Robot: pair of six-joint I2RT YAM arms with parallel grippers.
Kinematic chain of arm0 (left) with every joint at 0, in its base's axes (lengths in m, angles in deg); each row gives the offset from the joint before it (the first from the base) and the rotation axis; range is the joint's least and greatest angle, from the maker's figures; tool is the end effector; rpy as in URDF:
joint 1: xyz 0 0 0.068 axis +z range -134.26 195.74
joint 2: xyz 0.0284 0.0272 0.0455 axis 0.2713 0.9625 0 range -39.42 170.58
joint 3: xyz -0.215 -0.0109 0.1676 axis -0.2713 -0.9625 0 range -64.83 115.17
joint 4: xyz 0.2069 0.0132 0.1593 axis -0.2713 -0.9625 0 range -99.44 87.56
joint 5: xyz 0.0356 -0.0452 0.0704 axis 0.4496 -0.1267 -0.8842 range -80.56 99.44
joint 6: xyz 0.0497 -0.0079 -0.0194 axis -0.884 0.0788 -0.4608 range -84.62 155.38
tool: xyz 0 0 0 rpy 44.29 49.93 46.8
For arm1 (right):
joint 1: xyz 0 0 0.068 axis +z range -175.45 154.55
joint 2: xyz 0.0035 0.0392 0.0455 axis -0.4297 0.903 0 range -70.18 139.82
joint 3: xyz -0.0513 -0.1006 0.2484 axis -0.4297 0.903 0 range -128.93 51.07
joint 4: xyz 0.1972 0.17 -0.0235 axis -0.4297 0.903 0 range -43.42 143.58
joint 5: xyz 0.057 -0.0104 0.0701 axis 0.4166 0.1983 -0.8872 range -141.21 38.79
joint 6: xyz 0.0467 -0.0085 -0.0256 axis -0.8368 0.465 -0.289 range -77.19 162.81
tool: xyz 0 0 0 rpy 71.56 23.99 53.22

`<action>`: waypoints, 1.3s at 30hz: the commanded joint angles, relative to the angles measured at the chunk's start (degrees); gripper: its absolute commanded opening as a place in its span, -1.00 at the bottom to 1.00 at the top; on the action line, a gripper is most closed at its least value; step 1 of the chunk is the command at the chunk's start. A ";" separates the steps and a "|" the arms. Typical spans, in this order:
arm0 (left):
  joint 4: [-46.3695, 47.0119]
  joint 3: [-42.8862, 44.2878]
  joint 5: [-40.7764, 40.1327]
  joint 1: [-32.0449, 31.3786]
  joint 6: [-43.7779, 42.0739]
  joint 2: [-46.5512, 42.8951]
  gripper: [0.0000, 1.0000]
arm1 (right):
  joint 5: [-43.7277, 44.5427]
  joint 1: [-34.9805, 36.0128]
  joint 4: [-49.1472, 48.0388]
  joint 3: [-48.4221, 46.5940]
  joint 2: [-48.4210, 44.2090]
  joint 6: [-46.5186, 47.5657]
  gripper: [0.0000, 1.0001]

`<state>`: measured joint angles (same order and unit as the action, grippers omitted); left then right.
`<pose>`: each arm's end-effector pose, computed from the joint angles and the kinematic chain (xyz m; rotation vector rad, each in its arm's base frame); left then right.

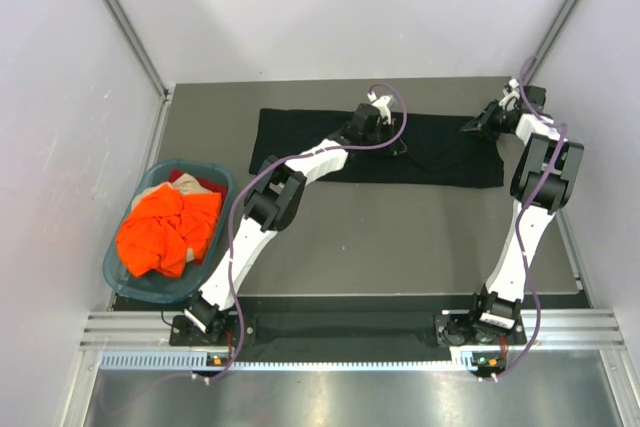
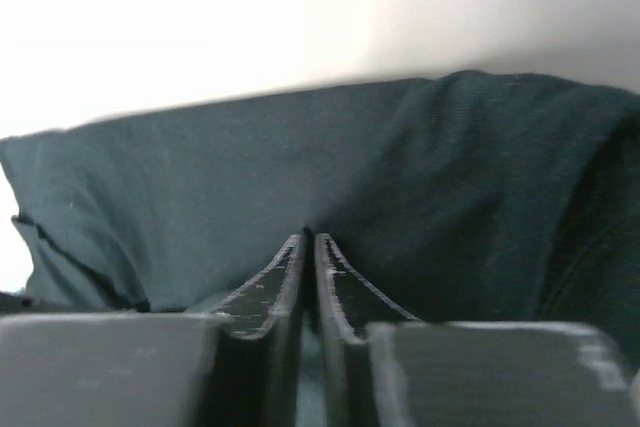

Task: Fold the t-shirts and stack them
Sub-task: Fold the tshirt

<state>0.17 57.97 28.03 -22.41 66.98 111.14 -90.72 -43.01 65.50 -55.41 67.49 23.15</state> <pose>0.4587 -0.3747 0.1365 0.3463 2.1352 -1.0702 0.5035 -0.1356 0.1379 0.4558 2.3058 0.8523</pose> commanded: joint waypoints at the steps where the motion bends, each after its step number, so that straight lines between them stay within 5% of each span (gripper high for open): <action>1: -0.06 1.65 -0.39 0.01 -0.39 0.79 -0.88 | 3.64 0.51 -4.93 1.00 -1.61 -1.42 -0.90; 3: -0.15 1.56 -0.48 0.01 -0.31 0.87 -1.00 | 5.66 0.51 -6.08 1.10 -2.22 -1.96 -1.00; 16: -0.85 1.82 -3.38 0.27 -0.66 0.79 -1.00 | 8.92 0.34 -7.41 -0.57 -1.88 -2.93 -0.98; 21: -2.35 3.32 -4.70 0.36 -0.39 -0.62 -0.22 | 8.04 0.34 -4.60 -2.06 -1.87 -2.05 -0.65; 26: -6.74 3.23 -6.46 1.06 0.05 -5.44 0.11 | 13.30 0.07 5.74 -7.77 -3.72 -0.03 -0.21; 34: -14.46 0.25 -5.41 5.71 -4.61 -13.53 0.15 | 22.36 -1.07 13.24 -9.02 -9.69 -1.43 0.00; 39: -23.07 -8.53 -3.03 11.25 -11.10 -24.51 0.15 | 25.88 -1.16 12.56 0.63 -16.71 -8.79 0.18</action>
<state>-16.79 52.51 23.99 -15.04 61.51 96.60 -68.73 -44.00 77.00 -58.66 58.68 19.39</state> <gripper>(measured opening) 0.575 0.569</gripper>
